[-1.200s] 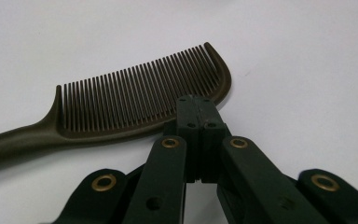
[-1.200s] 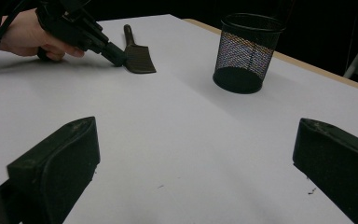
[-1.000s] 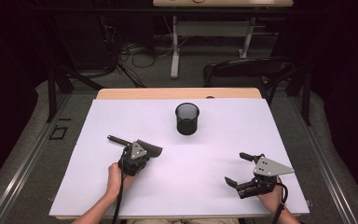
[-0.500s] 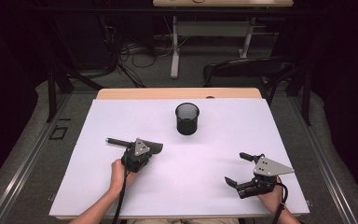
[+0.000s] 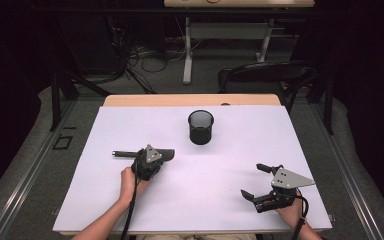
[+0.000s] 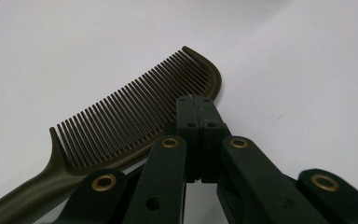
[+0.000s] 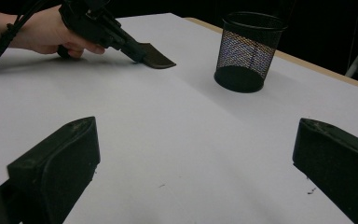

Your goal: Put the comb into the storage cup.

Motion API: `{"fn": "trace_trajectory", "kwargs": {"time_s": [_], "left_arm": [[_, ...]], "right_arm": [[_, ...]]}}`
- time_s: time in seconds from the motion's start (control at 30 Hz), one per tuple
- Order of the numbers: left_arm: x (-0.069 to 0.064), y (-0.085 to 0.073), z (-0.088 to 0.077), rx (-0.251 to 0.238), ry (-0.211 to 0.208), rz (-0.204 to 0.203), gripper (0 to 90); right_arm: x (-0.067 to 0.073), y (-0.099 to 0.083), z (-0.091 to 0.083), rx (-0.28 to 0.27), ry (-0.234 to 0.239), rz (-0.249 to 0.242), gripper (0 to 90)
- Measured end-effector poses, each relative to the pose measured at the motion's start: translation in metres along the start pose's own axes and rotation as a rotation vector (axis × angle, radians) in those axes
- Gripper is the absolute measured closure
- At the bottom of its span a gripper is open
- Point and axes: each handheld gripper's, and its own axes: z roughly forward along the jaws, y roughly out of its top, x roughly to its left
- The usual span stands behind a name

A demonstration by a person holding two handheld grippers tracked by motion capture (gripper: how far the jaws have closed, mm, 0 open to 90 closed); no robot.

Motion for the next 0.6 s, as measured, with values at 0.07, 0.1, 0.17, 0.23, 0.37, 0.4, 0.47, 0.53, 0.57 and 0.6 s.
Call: {"fn": "trace_trajectory", "kwargs": {"time_s": [0.07, 0.1, 0.17, 0.23, 0.37, 0.4, 0.47, 0.53, 0.57, 0.6], "left_arm": [[0.0004, 0.0005, 0.0016, 0.003, 0.004, 0.002, 90.0], [0.0004, 0.0005, 0.0025, 0.0, 0.003, -0.001, 90.0], [0.001, 0.0013, 0.0037, 0.007, 0.006, 0.008, 90.0], [0.002, 0.0021, 0.0051, 0.007, 0.01, 0.002, 90.0], [0.0028, 0.0039, 0.0075, 0.007, 0.015, 0.002, 90.0], [0.0028, 0.0044, 0.0077, 0.011, 0.018, 0.006, 90.0], [0.0029, 0.0044, 0.0086, 0.013, 0.019, 0.008, 90.0], [0.0032, 0.0042, 0.0094, 0.006, 0.021, 0.006, 90.0], [0.0035, 0.0043, 0.0095, 0.006, 0.024, 0.006, 90.0], [0.0039, 0.0042, 0.0095, 0.008, 0.025, 0.006, 90.0]], "right_arm": [[0.0, 0.0, 0.0001, 0.0, -0.001, 0.0, 0.3], [-0.0002, -0.0001, 0.0002, 0.0, -0.001, 0.001, 0.3], [-0.0003, -0.0001, 0.0002, 0.0, -0.001, 0.001, 0.2], [-0.0004, -0.0001, 0.0002, -0.002, -0.002, 0.001, 0.3], [-0.0004, -0.0002, 0.0006, -0.004, -0.001, 0.001, 0.2], [-0.0004, -0.0003, 0.0006, -0.005, 0.0, 0.002, 0.3], [-0.0005, -0.0001, 0.0004, -0.003, 0.0, 0.001, 0.3], [-0.0006, -0.0001, 0.0003, -0.004, 0.0, 0.0, 0.3], [-0.0007, -0.0001, 0.0004, -0.003, 0.0, 0.002, 0.3], [-0.0009, -0.0002, 0.0005, -0.002, 0.0, 0.001, 0.3]]}}
